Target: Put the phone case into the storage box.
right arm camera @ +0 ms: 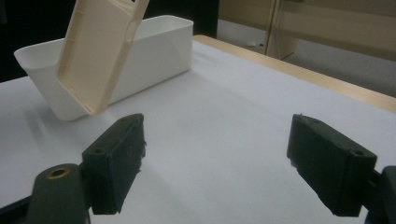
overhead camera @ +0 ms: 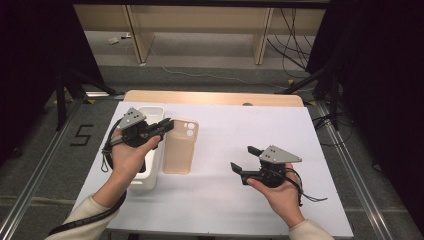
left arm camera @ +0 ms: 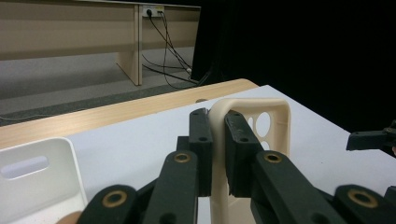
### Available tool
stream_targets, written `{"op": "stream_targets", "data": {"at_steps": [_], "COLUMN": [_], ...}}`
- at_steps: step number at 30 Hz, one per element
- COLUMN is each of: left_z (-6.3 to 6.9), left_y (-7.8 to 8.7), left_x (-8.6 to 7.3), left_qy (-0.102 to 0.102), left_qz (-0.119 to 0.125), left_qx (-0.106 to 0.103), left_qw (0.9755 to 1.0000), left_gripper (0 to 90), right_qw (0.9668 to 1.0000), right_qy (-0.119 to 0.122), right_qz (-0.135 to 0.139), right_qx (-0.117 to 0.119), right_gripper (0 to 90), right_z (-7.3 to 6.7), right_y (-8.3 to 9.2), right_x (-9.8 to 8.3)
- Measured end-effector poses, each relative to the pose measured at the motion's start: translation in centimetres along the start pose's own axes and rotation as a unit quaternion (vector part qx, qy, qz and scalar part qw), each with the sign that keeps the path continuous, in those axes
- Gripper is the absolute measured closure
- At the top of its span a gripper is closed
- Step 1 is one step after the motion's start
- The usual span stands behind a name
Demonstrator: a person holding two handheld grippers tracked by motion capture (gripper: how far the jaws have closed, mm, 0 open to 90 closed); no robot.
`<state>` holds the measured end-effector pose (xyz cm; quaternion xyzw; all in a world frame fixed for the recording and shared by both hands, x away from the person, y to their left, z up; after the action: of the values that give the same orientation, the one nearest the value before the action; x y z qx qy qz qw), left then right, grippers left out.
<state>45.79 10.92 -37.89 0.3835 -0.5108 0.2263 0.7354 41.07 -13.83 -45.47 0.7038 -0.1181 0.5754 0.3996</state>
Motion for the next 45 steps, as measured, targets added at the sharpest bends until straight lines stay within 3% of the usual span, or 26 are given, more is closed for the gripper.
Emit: {"op": "stream_targets", "data": {"at_steps": [7, 8, 10, 11, 17, 18, 19, 24, 25, 30, 39, 43, 44, 45], "left_z": [-0.2, -0.2, -0.2, -0.2, -0.4, -0.4, -0.5, -0.6, -0.7, -1.0, -1.4, -1.6, -1.6, -1.7], "left_y": [0.1, 0.2, 0.1, 0.1, 0.2, 0.3, 0.3, 0.5, 0.6, 0.9, 1.2, 1.2, 1.3, 1.3], "left_x": [0.2, 0.2, 0.3, 0.3, 0.6, 0.6, 0.7, 1.1, 1.2, 1.8, 2.6, 2.7, 2.8, 2.8], "left_qy": [0.002, 0.003, 0.003, 0.003, 0.005, 0.006, 0.006, 0.008, 0.007, 0.012, 0.01, 0.01, 0.01, 0.009], "left_qz": [0.001, 0.001, 0.002, 0.002, 0.005, 0.006, 0.008, 0.012, 0.013, 0.022, 0.031, 0.031, 0.031, 0.032], "left_qx": [0.001, 0.001, 0.0, 0.0, 0.0, 0.001, 0.002, 0.003, 0.002, 0.004, 0.008, 0.009, 0.01, 0.011], "left_qw": [1.0, 1.0, 1.0, 1.0, 1.0, 1.0, 1.0, 0.9999, 0.9999, 0.9997, 0.9994, 0.9994, 0.9994, 0.9994], "left_gripper": [82.4, 82.4, 82.4, 82.4, 82.4, 82.4, 82.4, 82.4, 82.4, 82.4, 82.4, 82.4, 82.4, 82.4], "right_qw": [0.9999, 0.9999, 0.9999, 0.9999, 0.9997, 0.9997, 0.9997, 0.9995, 0.9995, 0.9995, 0.9994, 0.9991, 0.9993, 0.9993], "right_qy": [-0.007, 0.0, -0.011, -0.003, -0.009, -0.012, -0.014, -0.022, -0.012, -0.025, -0.025, -0.031, -0.029, -0.03], "right_qz": [-0.001, 0.011, 0.0, 0.006, 0.015, -0.007, 0.008, 0.009, 0.01, 0.004, 0.008, 0.022, 0.001, 0.0], "right_qx": [-0.008, -0.01, -0.01, -0.015, -0.016, -0.017, -0.018, -0.018, -0.026, -0.021, -0.023, -0.018, -0.024, -0.023], "right_gripper": [17.7, 17.7, 17.5, 17.4, 17.0, 17.0, 17.0, 16.9, 16.9, 16.8, 16.8, 16.8, 16.8, 16.8], "right_z": [0.5, 0.7, 0.6, 0.9, 1.0, 1.1, 1.2, 1.4, 1.7, 1.4, 1.5, 1.5, 1.6, 1.6], "right_y": [0.5, 0.4, 0.6, 0.6, 0.9, 1.4, 1.2, 1.6, 1.6, 1.9, 2.1, 2.1, 2.5, 2.6], "right_x": [-0.3, -0.1, -0.3, -0.2, -0.2, -0.6, -0.5, -0.7, -0.7, -0.8, -0.9, -0.7, -1.0, -1.1]}}
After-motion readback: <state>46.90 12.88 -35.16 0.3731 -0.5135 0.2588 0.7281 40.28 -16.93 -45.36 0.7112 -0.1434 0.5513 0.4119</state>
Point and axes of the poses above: each handheld gripper's, and its own axes: y roughly backward along the jaws, x roughly out of its top, z roughly to its right, the point moved 9 cm from there along -y, roughly forward along the jaws, and after that the axes turned 4 degrees about -z, right-handed, at the moved point
